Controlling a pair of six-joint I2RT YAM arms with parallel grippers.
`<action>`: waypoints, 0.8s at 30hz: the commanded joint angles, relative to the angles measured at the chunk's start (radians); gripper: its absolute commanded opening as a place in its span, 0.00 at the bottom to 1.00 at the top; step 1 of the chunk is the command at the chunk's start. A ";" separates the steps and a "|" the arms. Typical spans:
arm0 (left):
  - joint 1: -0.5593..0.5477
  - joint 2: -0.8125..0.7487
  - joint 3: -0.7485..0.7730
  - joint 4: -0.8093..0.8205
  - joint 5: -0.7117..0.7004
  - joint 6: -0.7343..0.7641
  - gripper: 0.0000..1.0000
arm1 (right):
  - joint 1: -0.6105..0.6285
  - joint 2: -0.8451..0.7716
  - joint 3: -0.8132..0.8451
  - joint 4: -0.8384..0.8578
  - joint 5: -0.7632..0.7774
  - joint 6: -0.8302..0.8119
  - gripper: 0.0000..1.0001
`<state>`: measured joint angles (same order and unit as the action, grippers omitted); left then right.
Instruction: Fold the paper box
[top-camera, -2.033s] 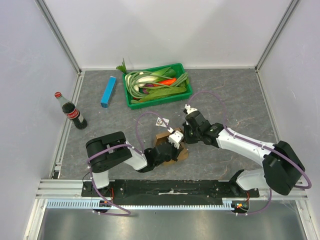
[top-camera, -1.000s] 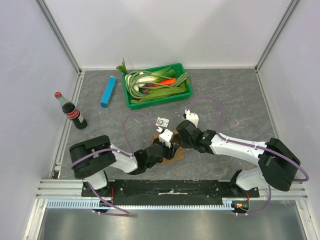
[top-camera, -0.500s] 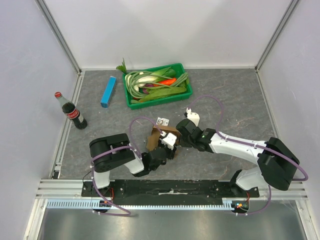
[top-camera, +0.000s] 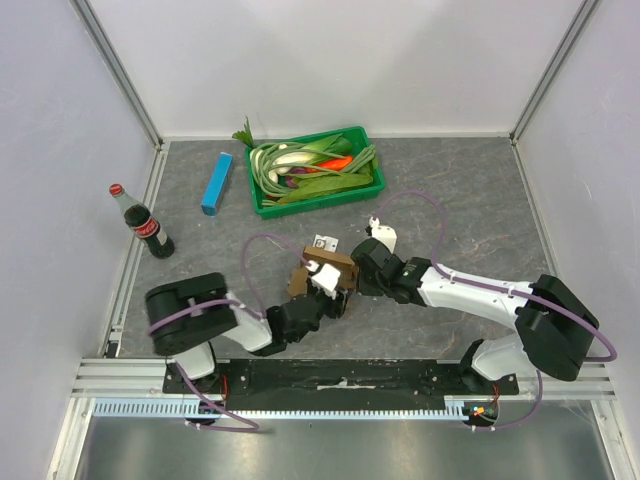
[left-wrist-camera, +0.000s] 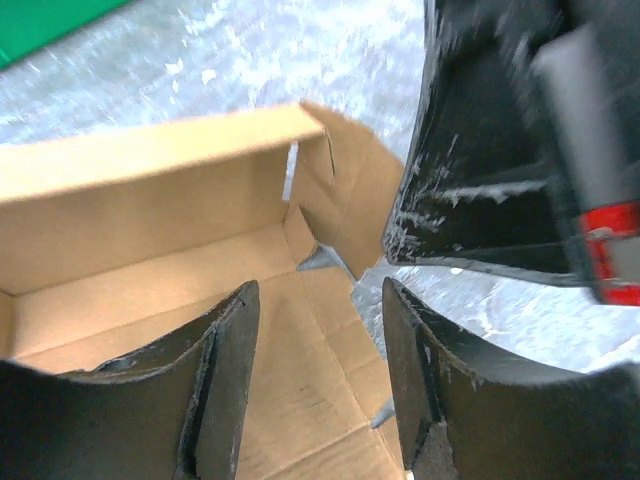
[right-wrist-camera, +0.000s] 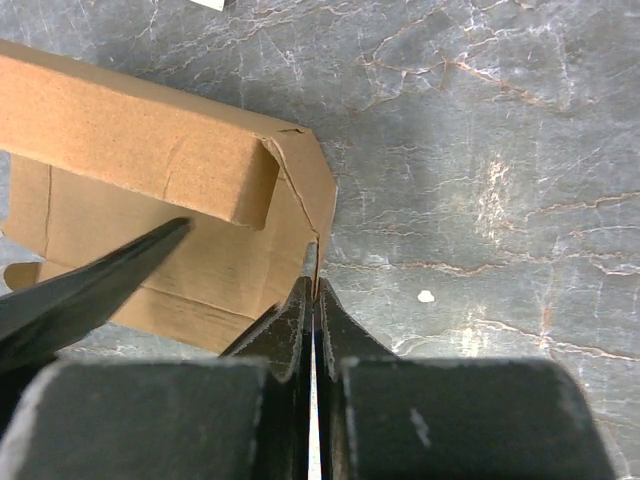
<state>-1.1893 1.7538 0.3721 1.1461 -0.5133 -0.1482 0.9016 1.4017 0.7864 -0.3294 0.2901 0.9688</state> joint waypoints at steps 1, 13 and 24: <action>-0.007 -0.230 -0.047 -0.101 -0.011 -0.169 0.60 | 0.000 -0.029 0.034 0.016 0.026 -0.068 0.00; 0.049 -0.773 -0.145 -0.785 -0.356 -0.510 0.75 | -0.010 -0.029 0.065 0.000 -0.012 -0.185 0.00; 0.240 -0.597 -0.165 -0.404 -0.168 -0.183 0.57 | -0.023 -0.024 0.073 -0.007 -0.043 -0.203 0.00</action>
<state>-0.9634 1.0893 0.2138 0.5232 -0.7319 -0.4896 0.8879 1.4014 0.8223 -0.3355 0.2581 0.7853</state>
